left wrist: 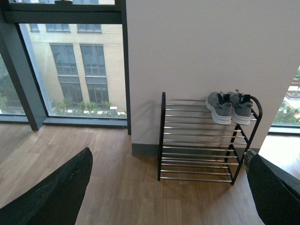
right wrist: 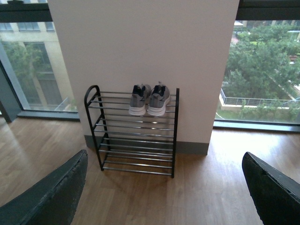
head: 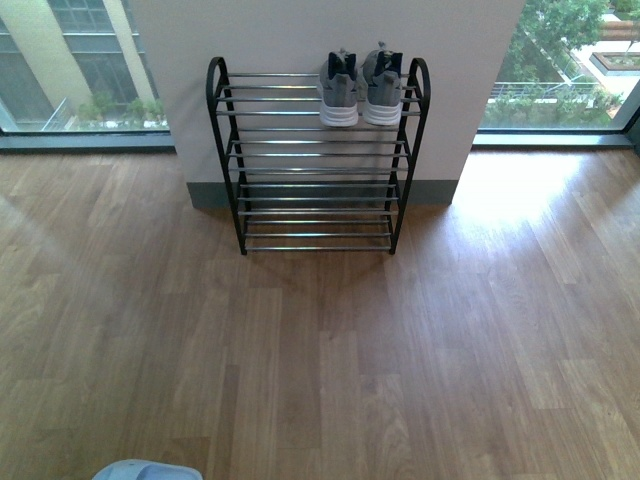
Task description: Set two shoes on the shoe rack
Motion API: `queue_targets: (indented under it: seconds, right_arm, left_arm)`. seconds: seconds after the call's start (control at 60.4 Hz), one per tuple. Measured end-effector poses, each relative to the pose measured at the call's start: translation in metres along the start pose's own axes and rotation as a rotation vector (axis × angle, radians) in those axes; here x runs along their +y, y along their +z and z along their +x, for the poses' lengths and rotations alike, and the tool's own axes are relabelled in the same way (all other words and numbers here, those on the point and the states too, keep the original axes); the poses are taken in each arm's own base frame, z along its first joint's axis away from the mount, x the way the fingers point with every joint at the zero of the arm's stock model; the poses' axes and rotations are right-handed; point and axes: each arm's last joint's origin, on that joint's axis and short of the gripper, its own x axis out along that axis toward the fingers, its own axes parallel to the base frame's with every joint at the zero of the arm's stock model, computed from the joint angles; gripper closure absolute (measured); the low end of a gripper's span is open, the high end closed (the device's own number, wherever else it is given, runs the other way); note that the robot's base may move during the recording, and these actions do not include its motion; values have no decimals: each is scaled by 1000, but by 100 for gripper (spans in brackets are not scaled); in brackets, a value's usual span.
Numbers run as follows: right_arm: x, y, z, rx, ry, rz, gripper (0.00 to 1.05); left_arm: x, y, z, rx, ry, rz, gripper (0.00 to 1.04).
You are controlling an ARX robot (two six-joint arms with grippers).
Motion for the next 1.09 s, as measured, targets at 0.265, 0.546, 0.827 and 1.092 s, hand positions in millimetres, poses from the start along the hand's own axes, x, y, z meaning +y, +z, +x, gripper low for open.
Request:
queue_targets:
  seconds: [0.265, 0.546, 0.827, 1.092]
  right_arm:
    - [0, 0, 0, 0, 2, 0, 9]
    - [0, 0, 0, 0, 2, 0, 9]
    - [0, 0, 0, 0, 2, 0, 9]
    - [0, 0, 0, 0, 2, 0, 9]
  left_arm:
    - [0, 0, 0, 0, 0, 0, 9]
    - [0, 0, 0, -1, 0, 0, 9]
    - [0, 0, 0, 0, 1, 0, 9]
    - [0, 0, 0, 0, 0, 0, 9]
